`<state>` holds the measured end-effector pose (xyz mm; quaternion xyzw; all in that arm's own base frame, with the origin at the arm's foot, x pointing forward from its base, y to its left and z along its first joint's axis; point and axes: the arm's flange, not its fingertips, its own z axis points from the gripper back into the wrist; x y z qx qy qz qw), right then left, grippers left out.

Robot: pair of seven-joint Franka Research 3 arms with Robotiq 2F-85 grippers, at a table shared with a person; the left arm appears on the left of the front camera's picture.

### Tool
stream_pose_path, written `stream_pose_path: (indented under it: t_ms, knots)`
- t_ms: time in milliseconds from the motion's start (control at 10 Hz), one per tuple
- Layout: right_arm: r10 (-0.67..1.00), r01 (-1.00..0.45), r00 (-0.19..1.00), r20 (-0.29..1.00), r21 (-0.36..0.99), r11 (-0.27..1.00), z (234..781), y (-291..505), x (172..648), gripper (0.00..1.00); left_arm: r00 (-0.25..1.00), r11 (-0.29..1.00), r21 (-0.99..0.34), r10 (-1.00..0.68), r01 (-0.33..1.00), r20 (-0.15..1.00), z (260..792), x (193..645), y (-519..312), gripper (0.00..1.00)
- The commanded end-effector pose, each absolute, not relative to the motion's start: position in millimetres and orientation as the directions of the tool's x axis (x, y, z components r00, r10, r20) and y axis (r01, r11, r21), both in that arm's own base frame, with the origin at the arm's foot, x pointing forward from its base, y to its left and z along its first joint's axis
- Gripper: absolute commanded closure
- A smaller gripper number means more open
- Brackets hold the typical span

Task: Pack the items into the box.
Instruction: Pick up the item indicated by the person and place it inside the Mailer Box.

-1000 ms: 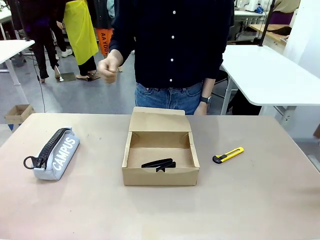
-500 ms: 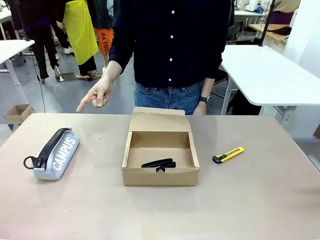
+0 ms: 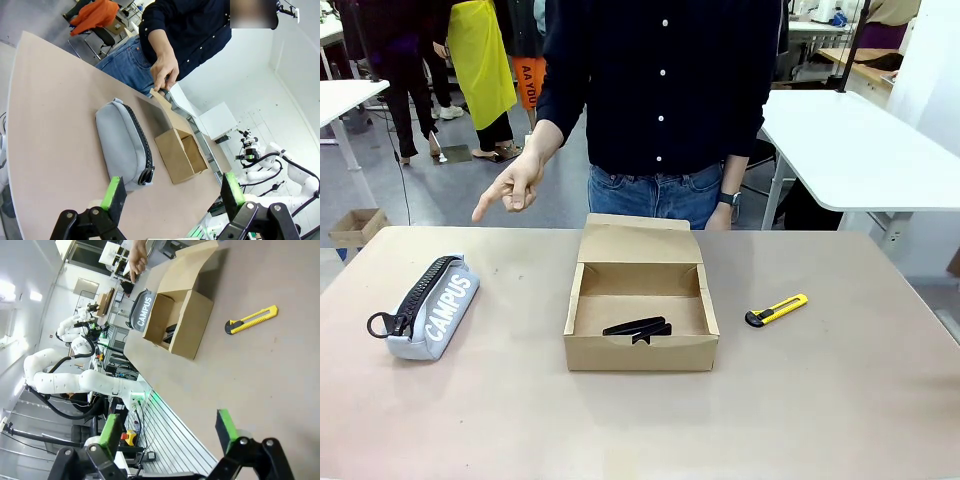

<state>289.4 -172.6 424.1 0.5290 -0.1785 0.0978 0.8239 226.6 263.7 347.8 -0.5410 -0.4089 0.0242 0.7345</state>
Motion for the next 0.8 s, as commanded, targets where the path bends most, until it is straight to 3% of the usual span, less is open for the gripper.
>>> stream_pose_path:
  t_ms: [0, 200, 300, 400, 600, 700]
  knots:
    - [-0.015, -0.378, 0.906, 0.423, 0.824, 0.422, 422.4, -173.5, 287.6, 0.00, 0.644, 0.412, -0.804, 0.486, 0.428, 0.592, 350.1, 227.7, 261.8, 0.00]
    - [-0.015, -0.378, 0.906, 0.423, 0.824, 0.422, 422.4, -173.5, 287.6, 0.00, 0.664, 0.414, -0.815, 0.478, 0.407, 0.575, 347.8, 226.6, 263.7, 0.00]
    - [-0.015, -0.378, 0.906, 0.423, 0.824, 0.422, 422.4, -173.5, 287.6, 0.00, 0.675, 0.649, -0.696, 0.366, 0.307, 0.640, 376.9, 206.5, 243.7, 0.00]
    - [-0.015, -0.378, 0.906, 0.423, 0.824, 0.422, 422.4, -173.5, 287.6, 0.00, 0.636, 0.776, -0.516, 0.198, 0.363, 0.746, 432.6, 185.7, 205.0, 0.00]
    - [-0.015, -0.378, 0.906, 0.423, 0.824, 0.422, 422.4, -173.5, 287.6, 0.00, 0.585, 0.843, -0.248, -0.094, 0.477, 0.806, 488.3, 183.4, 129.2, 0.00]
    - [-0.015, -0.378, 0.906, 0.423, 0.824, 0.422, 422.4, -173.5, 287.6, 0.00, 0.651, 0.860, -0.157, -0.235, 0.485, 0.721, 493.3, 197.4, 93.0, 0.00]
